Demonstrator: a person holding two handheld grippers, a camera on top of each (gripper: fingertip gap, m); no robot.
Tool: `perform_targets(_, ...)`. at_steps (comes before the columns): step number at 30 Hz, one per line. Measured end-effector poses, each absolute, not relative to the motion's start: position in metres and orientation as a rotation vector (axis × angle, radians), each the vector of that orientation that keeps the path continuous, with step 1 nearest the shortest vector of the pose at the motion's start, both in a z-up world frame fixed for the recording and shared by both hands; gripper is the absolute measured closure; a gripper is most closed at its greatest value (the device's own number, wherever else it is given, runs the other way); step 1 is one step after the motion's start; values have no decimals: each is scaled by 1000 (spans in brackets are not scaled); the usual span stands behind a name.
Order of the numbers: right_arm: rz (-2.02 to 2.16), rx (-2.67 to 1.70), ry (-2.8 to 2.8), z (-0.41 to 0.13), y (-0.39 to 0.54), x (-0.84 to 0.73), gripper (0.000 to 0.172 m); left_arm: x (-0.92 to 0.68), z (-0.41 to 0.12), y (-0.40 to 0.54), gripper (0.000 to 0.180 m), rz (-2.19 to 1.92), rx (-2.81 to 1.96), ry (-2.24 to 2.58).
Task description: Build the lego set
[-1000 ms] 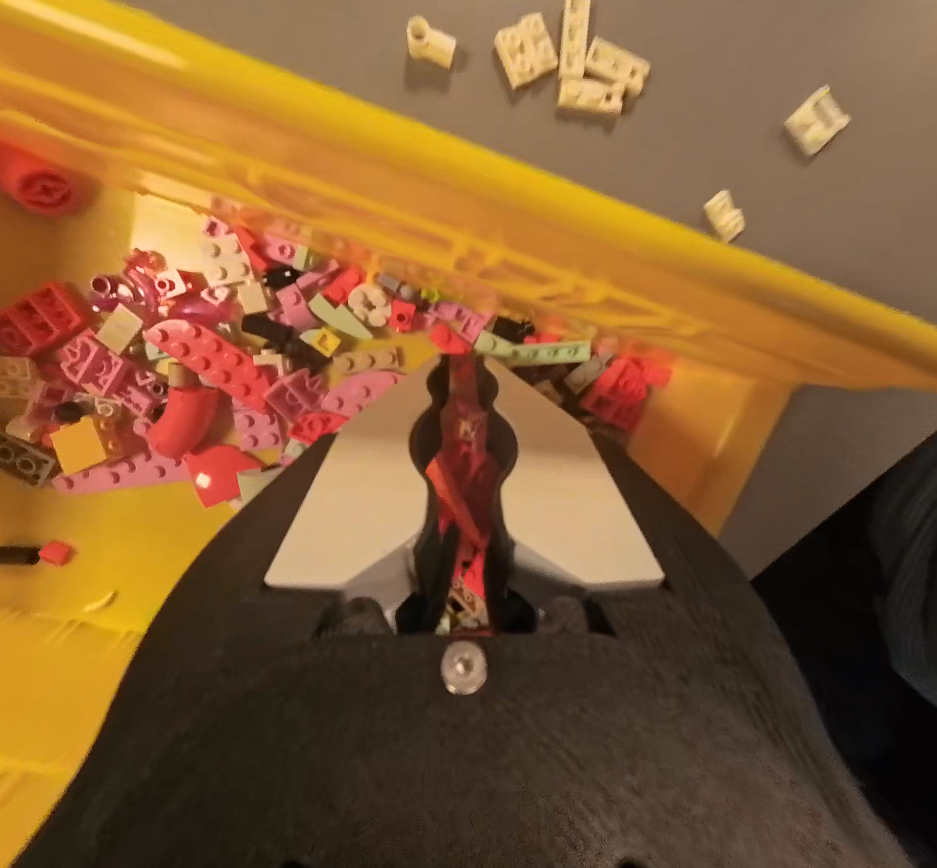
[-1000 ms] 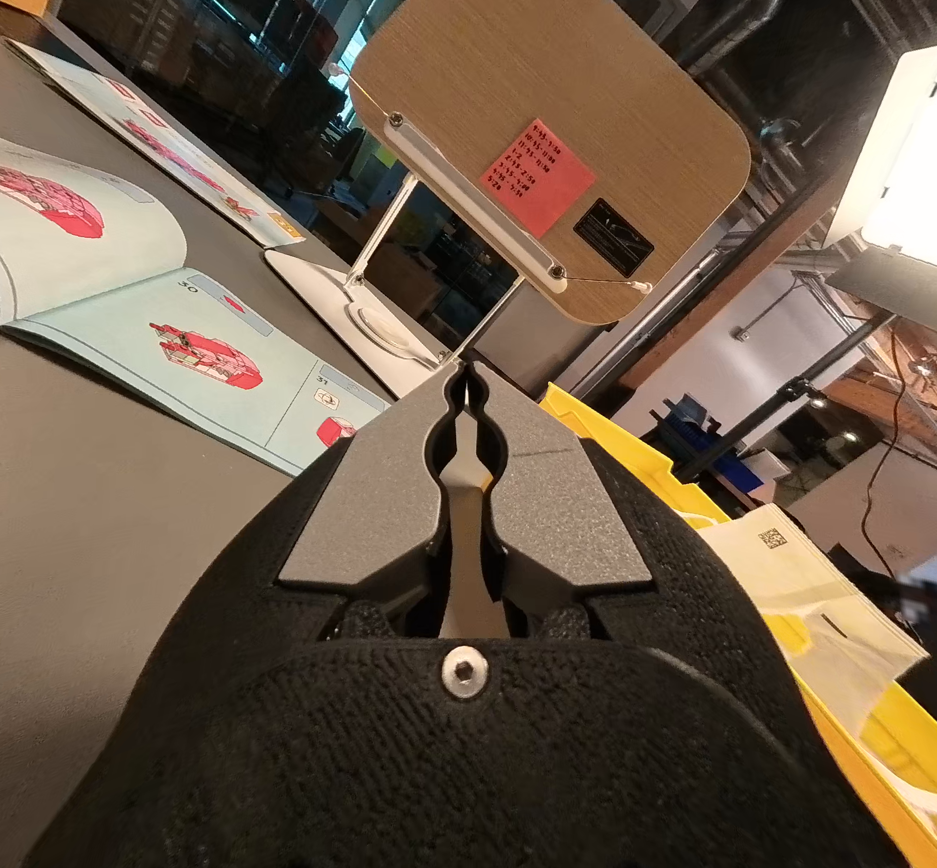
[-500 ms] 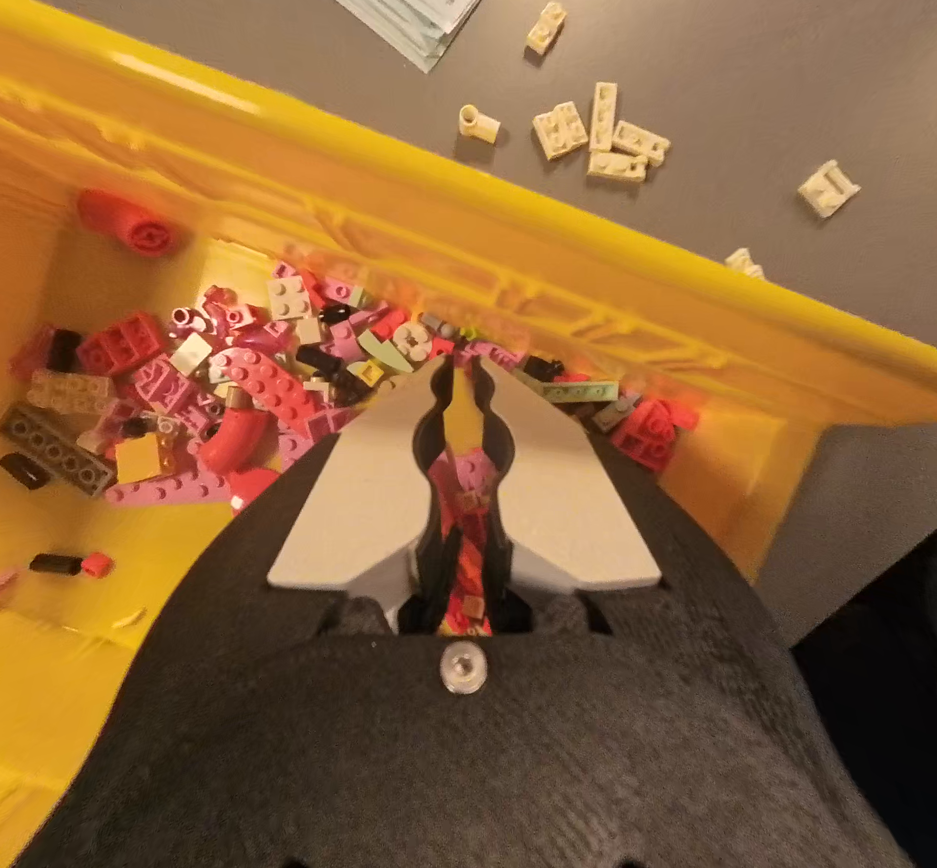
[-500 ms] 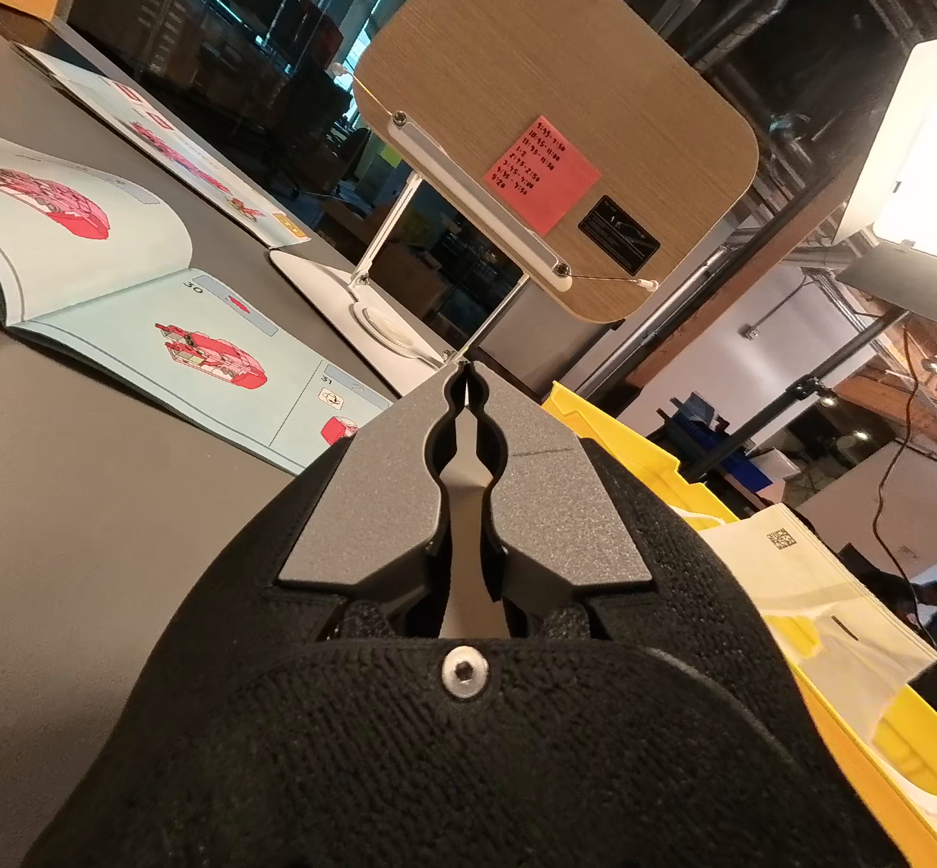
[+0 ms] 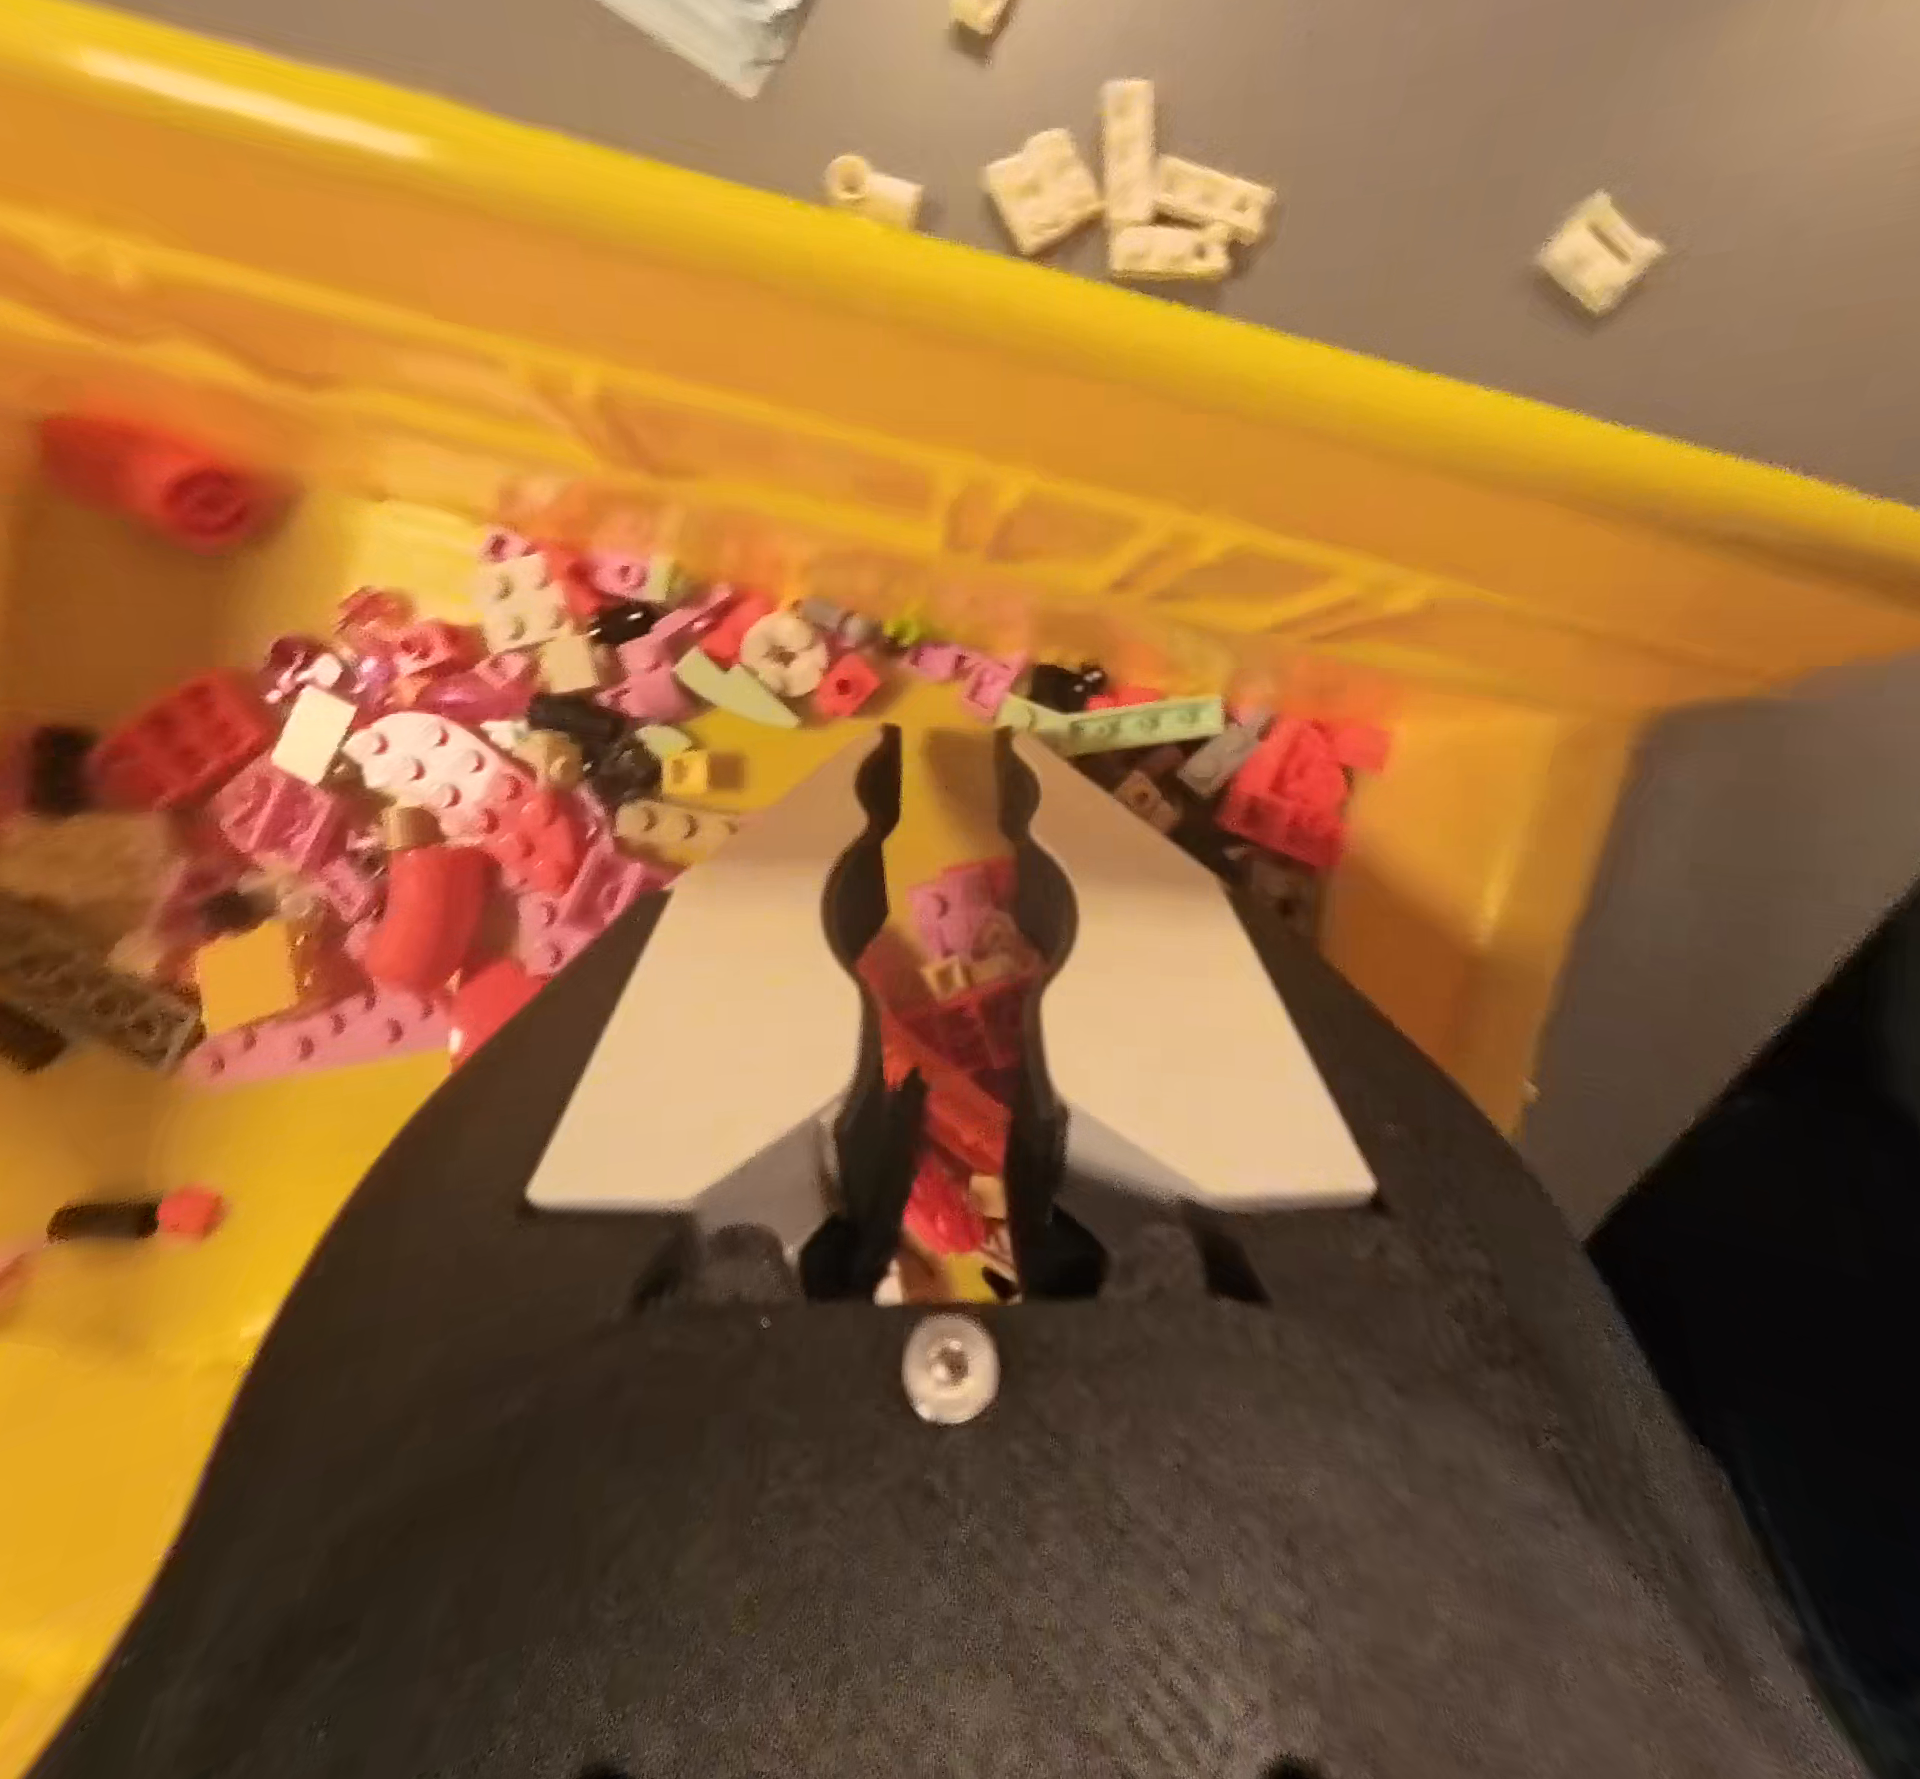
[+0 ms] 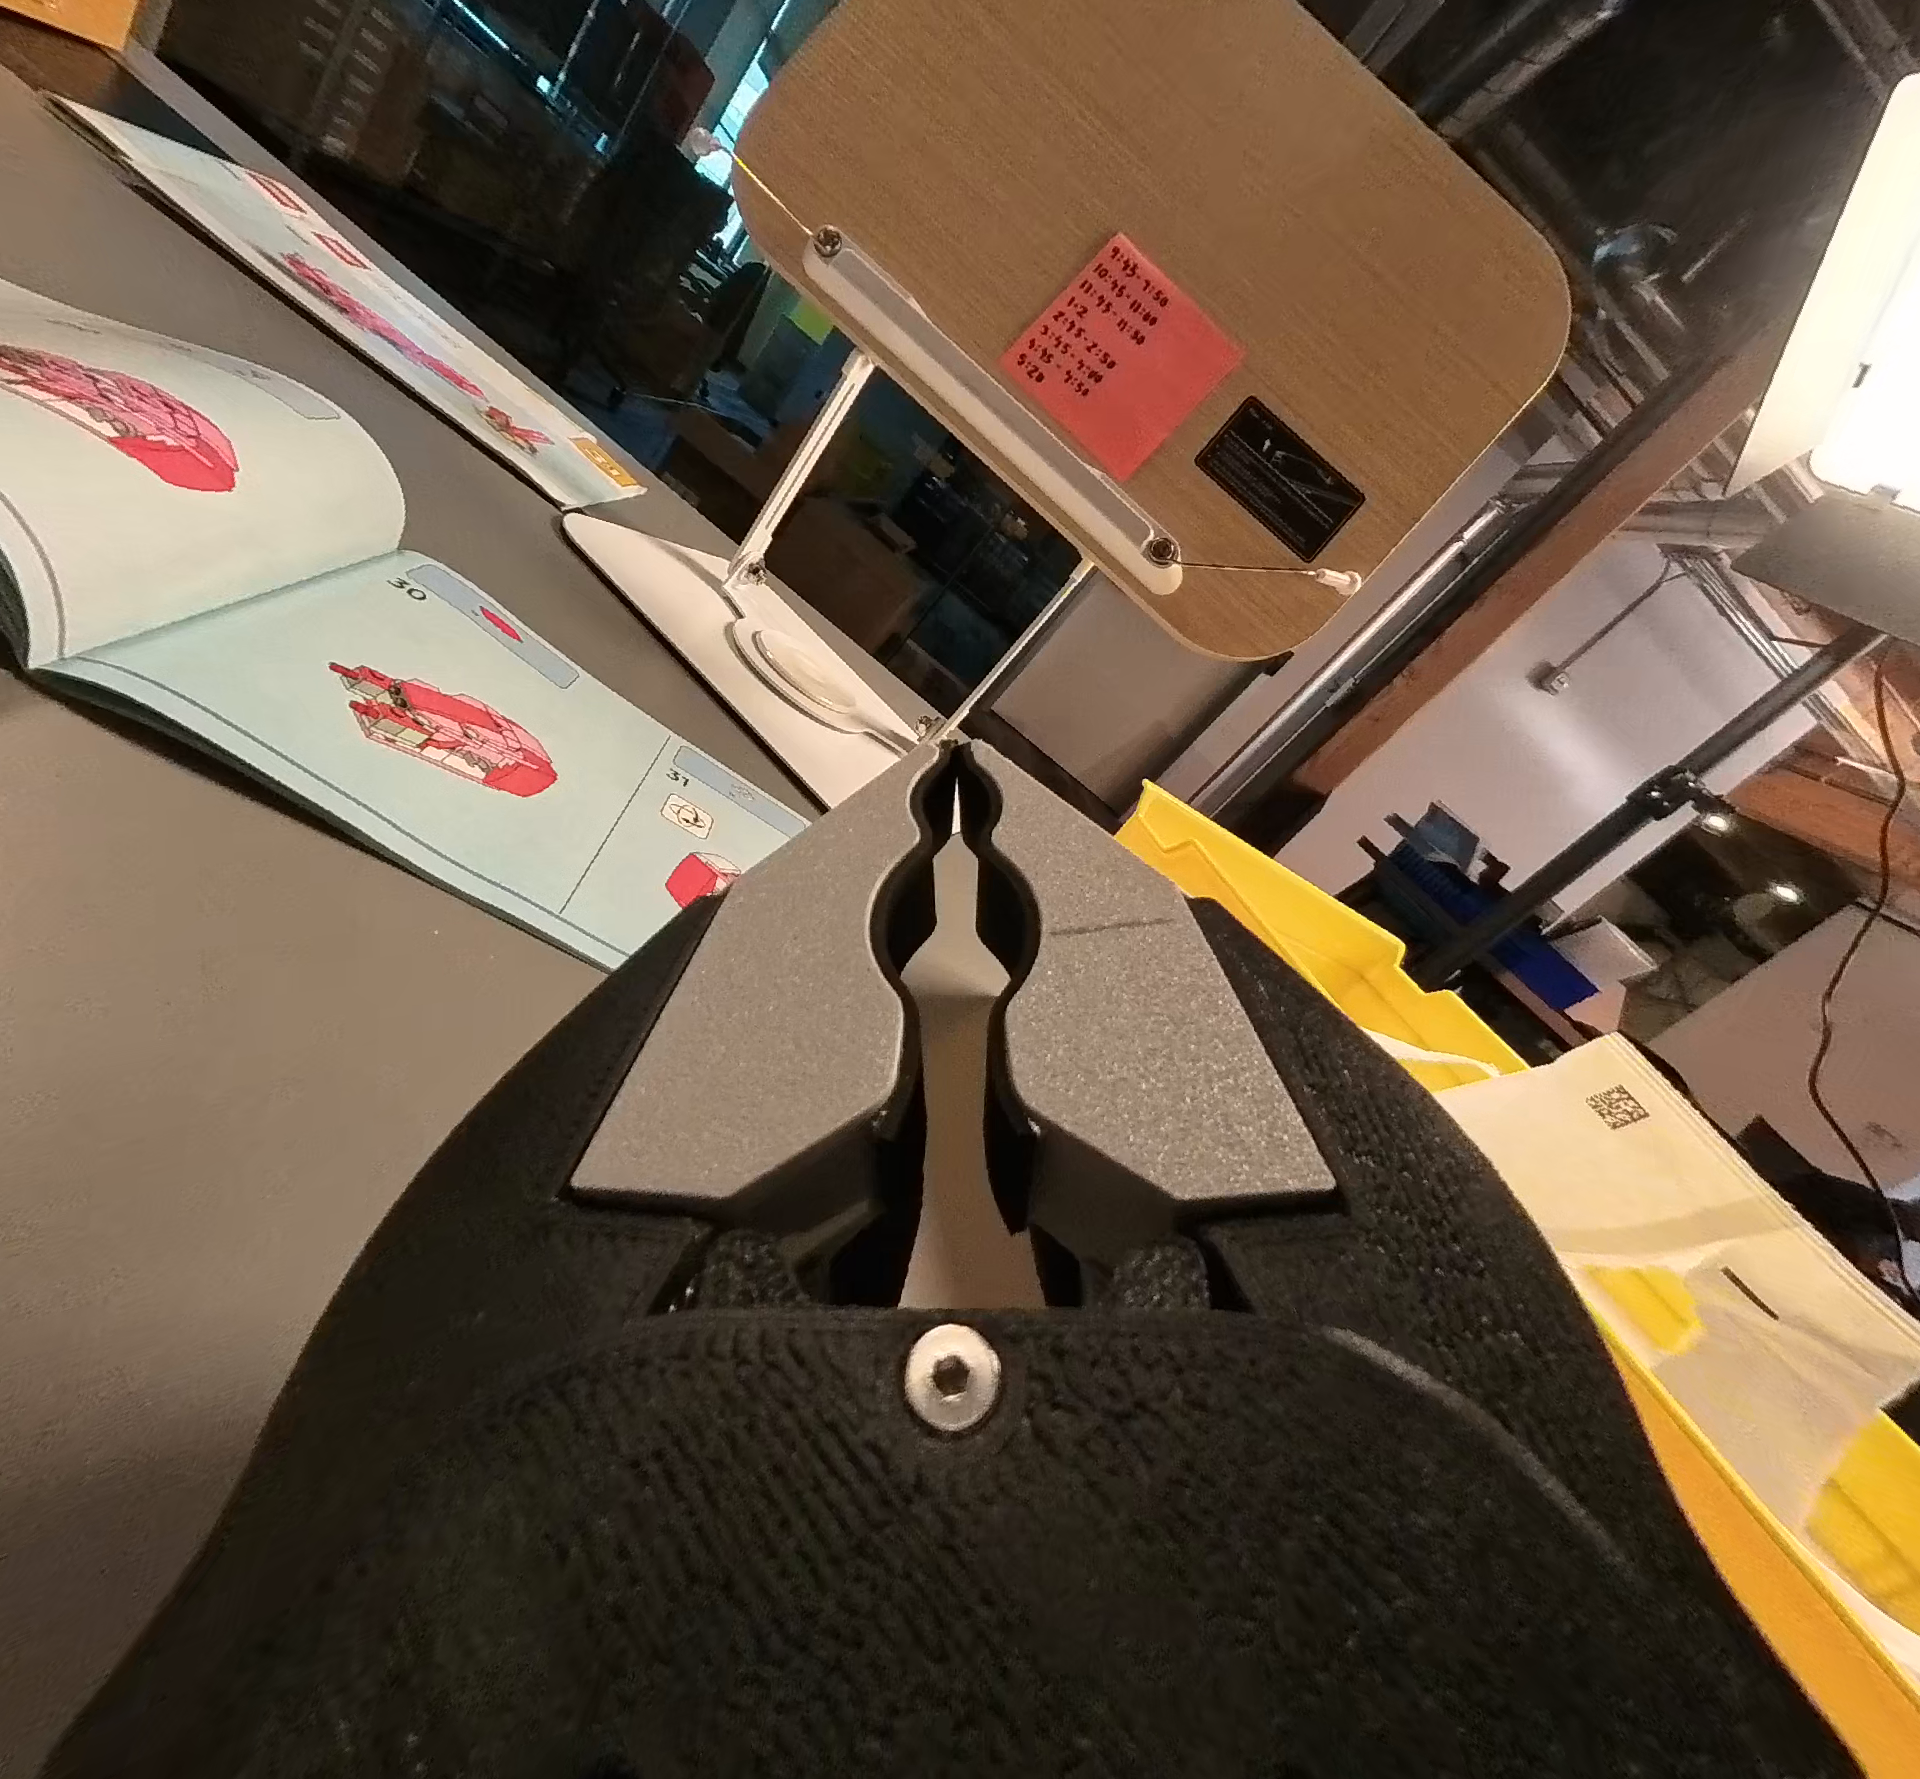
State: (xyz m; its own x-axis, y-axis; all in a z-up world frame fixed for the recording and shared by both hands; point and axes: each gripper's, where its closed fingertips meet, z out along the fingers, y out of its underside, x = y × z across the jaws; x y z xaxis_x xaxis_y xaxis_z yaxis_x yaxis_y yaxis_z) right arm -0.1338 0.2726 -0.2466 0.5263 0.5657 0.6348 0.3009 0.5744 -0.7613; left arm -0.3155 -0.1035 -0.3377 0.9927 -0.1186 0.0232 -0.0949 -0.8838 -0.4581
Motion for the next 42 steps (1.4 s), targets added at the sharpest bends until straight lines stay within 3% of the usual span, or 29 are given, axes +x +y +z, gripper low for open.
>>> perform_targets(15,204,-989,-1070,-249,270,-137,172,-308,-346,-98,162,-166,-2682,275)
perform_targets(18,206,-989,-1074,-250,270,-137,172,-308,-346,-100,172,-162,-2692,298)
perform_targets(38,214,-991,-1085,-251,269,-138,172,-320,-344,-119,173,1,-2706,272)
perform_targets(42,217,-992,-1081,-251,269,-138,172,-332,-328,-115,180,148,-2637,251)
